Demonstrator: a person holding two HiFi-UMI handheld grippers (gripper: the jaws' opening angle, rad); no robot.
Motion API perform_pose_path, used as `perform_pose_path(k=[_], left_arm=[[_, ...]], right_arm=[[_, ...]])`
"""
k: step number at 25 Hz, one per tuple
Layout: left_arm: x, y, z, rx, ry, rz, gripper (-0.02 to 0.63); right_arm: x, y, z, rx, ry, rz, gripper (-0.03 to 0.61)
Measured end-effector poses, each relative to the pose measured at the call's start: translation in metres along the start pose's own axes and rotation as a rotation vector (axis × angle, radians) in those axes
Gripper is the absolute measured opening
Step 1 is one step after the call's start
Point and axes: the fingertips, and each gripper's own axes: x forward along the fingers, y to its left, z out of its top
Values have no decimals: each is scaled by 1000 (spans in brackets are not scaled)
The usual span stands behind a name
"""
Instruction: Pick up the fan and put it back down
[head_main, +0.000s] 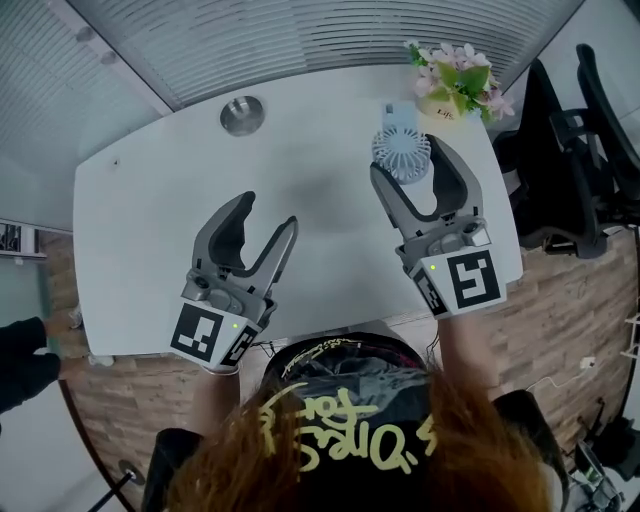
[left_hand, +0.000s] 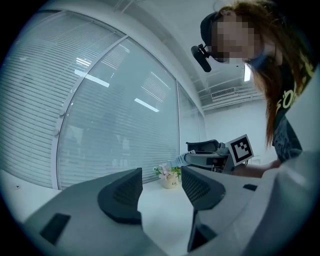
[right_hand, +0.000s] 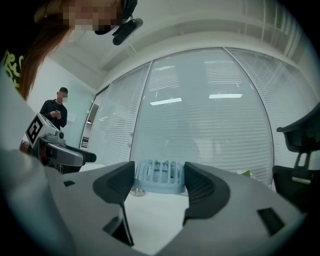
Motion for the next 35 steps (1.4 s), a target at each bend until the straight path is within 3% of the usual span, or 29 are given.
perform_pose_path(k=[7,21,35], left_arm=[[4,3,-15,-29,32,-13,232],[2,2,-47,-79,84,-17,222],[-6,2,-57,-97,96,0,216]], right_arm=[[3,5,-38,55,106,-9,315],[-6,9,-113,68,237,-13,316],[-12,19,-149,92,319,-3,316]])
